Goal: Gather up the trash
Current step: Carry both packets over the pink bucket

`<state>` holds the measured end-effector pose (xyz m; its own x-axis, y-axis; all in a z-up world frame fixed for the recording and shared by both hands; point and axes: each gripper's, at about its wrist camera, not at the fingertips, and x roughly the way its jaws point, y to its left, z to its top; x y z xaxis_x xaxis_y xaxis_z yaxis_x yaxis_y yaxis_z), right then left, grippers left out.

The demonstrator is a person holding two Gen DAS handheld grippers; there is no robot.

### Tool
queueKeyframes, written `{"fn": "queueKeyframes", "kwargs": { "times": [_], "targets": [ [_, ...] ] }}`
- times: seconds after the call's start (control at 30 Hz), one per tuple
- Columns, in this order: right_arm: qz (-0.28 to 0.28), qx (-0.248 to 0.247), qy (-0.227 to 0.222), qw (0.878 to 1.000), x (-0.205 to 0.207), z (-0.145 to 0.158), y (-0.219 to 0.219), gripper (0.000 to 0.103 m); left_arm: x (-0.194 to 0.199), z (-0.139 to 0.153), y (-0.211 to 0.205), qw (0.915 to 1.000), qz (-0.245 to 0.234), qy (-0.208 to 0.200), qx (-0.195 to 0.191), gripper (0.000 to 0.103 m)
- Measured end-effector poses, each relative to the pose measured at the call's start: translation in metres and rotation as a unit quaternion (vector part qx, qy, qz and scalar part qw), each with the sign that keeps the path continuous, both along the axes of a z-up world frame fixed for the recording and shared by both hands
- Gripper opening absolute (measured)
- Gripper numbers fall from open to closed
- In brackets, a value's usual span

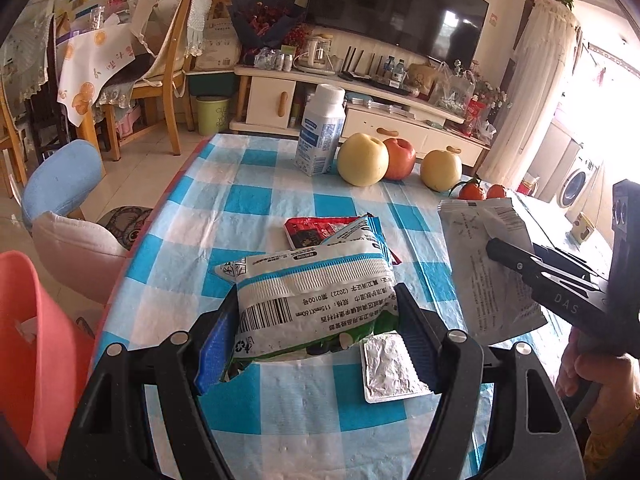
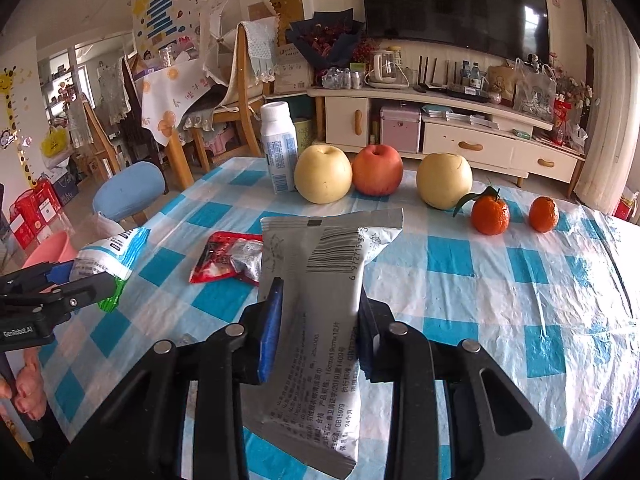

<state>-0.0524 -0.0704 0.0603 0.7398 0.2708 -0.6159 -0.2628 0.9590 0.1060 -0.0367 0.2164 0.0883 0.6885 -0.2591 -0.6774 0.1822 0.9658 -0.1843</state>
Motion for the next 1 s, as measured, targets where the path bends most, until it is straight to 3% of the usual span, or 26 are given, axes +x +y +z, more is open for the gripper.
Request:
{"fn": "queueKeyframes", "kwargs": {
  "times": [0.5,1.0],
  "targets": [
    [0.054,0.034,-0.006,0.998,-0.02,0.029,0.066,0.033,-0.007,0.02,0.061,0.9956,0.087,-0.028,0.021,0.074],
    [0.156,0.019,-0.015,0.987,-0.033,0.05,0.184,0.033,-0.024,0.031,0.158,0.9751,0.217,-0.034,0.031,0.074]
  ]
}}
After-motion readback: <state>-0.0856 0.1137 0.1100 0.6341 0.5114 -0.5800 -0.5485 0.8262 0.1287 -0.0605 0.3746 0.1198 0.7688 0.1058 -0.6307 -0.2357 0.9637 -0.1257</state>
